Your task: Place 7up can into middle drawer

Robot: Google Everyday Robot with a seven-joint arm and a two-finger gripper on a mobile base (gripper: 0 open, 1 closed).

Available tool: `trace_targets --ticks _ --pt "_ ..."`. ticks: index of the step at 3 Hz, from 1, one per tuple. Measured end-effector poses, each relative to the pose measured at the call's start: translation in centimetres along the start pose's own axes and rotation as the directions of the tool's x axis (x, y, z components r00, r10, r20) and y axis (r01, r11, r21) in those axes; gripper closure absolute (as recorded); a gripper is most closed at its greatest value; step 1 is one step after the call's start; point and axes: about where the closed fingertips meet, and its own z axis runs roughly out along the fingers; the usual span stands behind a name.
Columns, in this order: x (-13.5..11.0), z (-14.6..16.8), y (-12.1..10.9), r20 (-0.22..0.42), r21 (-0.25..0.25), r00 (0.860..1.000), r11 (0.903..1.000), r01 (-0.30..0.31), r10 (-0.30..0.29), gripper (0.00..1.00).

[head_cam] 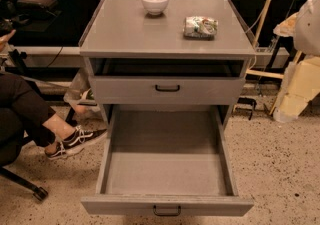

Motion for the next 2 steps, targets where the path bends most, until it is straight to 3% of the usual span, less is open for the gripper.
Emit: trace_targets --ticks 1,2 --pt "-3.55 1.2 -4.03 0.028 0.028 1.0 0.9996 0.005 -0.006 0.0" --pt "-3.54 1.19 -4.03 0.028 0.028 1.0 0.9996 0.005 -0.006 0.0"
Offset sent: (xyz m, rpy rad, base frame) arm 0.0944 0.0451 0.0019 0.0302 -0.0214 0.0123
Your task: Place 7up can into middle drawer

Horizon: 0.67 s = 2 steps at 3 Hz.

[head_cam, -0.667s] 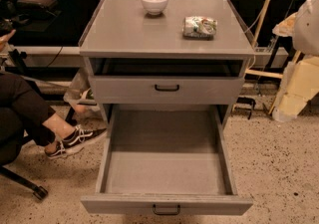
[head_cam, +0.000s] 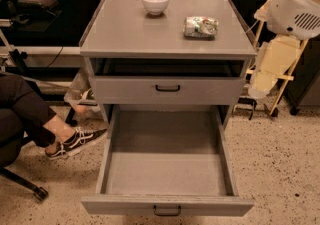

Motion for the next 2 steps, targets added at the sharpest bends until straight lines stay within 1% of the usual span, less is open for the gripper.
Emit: trace_targets --ticks 1,2 --pt "-0.4 -0.2 -1.3 0.016 0.04 1.0 0.9992 -0.009 0.008 0.0" --pt "-1.0 1.1 -5.4 0.022 0.048 1.0 0.9988 -0.01 0.009 0.0"
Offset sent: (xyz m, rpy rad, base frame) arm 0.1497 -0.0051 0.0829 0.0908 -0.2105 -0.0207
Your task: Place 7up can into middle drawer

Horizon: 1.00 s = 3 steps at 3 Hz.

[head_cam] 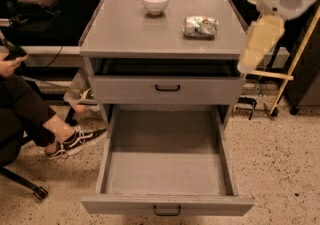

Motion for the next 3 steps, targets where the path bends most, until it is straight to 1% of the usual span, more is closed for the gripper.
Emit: trace_targets --ticks 1,2,3 --pt "-2.1 2.8 -5.1 0.009 -0.022 1.0 0.9995 0.022 -0.022 0.0" --pt "-4.8 5.1 -9.1 0.014 -0.034 0.999 0.9988 0.036 -0.036 0.0" --pt "-7.5 6.6 -12.1 0.043 -0.025 0.999 0.9992 0.03 -0.029 0.0"
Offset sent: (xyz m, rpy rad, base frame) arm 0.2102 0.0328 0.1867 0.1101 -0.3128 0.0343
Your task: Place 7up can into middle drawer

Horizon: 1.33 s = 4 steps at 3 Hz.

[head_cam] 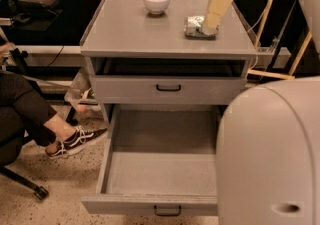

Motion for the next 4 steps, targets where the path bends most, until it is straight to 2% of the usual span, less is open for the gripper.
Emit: trace_targets --ticks 1,2,3,4 --pt "-0.8 -1.6 -1.8 0.033 0.067 0.999 0.9978 0.001 -0.003 0.0" --pt "-1.1 -1.2 -2.2 0.039 0.076 0.999 0.9971 0.001 -0.004 0.0" --pt "-0.5 -0.7 -3.6 0.069 0.109 0.997 0.9933 -0.038 0.03 0.0" --pt "-1.3 1.1 -6.6 0.095 0.167 0.993 0.9821 -0.087 0.072 0.0"
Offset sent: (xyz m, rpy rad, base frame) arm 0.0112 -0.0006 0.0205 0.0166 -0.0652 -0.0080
